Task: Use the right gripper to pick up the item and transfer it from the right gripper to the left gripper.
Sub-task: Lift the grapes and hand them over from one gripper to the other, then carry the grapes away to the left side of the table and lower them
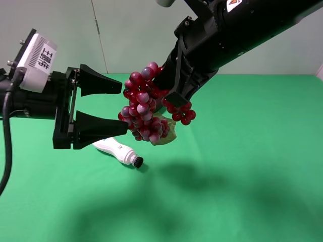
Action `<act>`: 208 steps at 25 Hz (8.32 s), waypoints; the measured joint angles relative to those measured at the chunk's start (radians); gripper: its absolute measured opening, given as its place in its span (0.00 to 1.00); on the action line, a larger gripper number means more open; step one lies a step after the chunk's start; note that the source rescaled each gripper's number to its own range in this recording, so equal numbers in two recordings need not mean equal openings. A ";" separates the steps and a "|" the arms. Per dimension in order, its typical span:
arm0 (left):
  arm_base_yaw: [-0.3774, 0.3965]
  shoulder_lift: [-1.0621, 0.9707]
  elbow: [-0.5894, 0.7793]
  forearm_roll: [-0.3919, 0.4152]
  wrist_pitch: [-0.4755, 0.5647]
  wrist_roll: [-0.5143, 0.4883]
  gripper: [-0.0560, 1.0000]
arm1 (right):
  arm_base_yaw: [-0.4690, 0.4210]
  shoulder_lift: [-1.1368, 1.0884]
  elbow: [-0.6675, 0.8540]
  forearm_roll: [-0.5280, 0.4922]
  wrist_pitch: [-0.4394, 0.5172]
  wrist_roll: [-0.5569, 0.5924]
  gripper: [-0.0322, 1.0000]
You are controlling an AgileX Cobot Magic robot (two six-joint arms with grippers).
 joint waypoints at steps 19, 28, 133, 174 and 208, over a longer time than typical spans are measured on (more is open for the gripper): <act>-0.116 0.012 -0.025 -0.062 -0.129 0.064 1.00 | 0.000 0.000 0.000 0.005 -0.001 0.000 0.05; -0.132 0.056 -0.030 -0.062 -0.131 0.075 1.00 | 0.000 0.000 0.000 0.010 -0.002 0.000 0.05; -0.187 0.170 -0.145 -0.055 -0.209 0.100 0.06 | -0.619 -1.323 0.509 -0.272 0.423 0.788 1.00; -0.187 0.170 -0.145 -0.054 -0.210 0.100 0.05 | -0.638 -1.378 0.647 -0.272 0.400 0.721 1.00; -0.187 0.170 -0.145 -0.054 -0.215 0.100 0.05 | -0.740 -1.406 0.647 -0.258 0.400 0.697 1.00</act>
